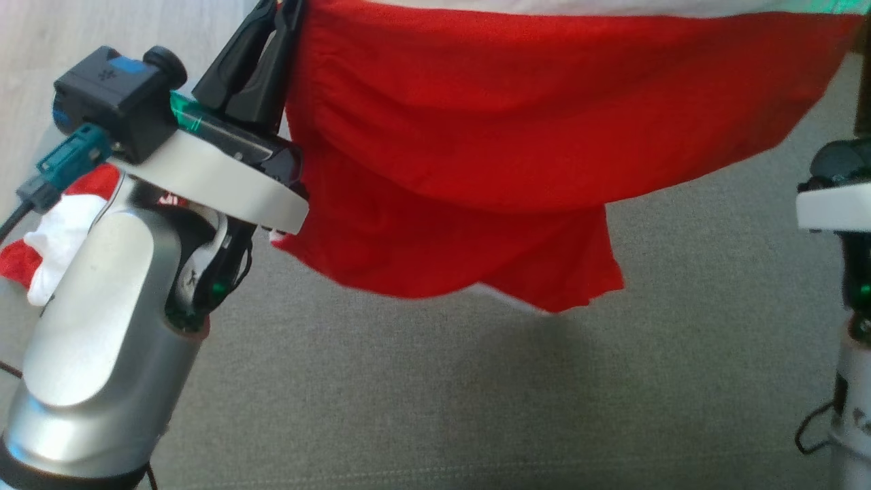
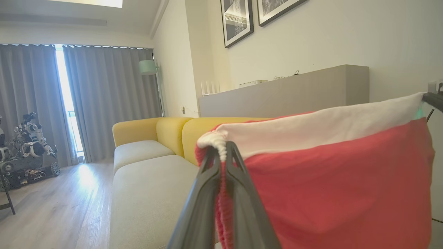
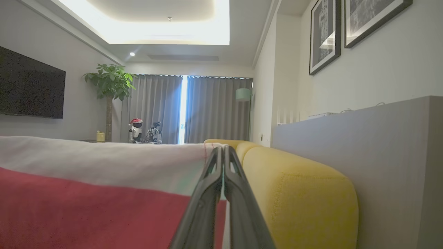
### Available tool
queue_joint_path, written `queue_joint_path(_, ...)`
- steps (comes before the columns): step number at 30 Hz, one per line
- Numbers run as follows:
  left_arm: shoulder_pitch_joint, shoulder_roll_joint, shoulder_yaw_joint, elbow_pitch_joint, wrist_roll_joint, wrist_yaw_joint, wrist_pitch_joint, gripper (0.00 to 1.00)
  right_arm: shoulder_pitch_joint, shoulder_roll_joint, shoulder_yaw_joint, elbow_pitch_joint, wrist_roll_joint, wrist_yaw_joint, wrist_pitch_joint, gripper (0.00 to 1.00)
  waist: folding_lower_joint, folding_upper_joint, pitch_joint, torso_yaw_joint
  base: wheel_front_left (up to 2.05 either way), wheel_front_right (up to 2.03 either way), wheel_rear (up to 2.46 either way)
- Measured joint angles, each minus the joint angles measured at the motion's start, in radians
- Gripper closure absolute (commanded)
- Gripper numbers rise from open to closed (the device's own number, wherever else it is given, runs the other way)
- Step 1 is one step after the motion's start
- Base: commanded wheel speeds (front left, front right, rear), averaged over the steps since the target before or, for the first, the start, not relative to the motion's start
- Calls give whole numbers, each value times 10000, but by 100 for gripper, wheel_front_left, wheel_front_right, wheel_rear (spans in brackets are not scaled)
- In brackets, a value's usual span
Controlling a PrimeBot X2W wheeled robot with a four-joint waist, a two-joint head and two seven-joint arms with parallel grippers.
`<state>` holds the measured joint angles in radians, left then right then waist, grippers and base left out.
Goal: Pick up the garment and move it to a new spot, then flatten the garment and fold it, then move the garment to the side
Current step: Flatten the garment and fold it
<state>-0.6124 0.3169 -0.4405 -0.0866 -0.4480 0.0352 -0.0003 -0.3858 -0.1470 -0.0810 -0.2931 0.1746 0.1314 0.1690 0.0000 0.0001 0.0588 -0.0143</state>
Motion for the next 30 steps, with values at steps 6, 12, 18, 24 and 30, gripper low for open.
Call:
queue_joint_path(6, -546, -150, -2, 581, -140, -71, -15, 100, -1220, -48, 56, 1327, 665, 0, -17, 100, 0, 0, 484, -50, 0, 0, 0)
queue_joint_path(12, -2717, -688, 10, 2493, -192, -575, -550, 100, -3793, -466, 564, 3467, 1189, 0, -412, 100, 0, 0, 1146, -86, 0, 0, 0)
queue_joint_path(18, -5093, -1325, 44, 5672, -123, -1034, -1386, 100, -6793, -483, 1358, 6500, 1536, 0, -1620, 100, 0, -1, 1576, -216, 0, 0, 0)
queue_joint_path(24, -6215, -2002, 23, 9173, -370, -1425, -2019, 100, -8072, 100, 2290, 10090, 1647, 0, -2560, 100, 0, 0, 1654, -398, 0, 0, 0)
queue_joint_path(30, -5489, -2702, -105, 12002, -1392, -1595, -1726, 100, -7869, 637, 3356, 13118, 2199, 0, -2562, 100, 0, -1, 1958, -433, 0, 0, 0)
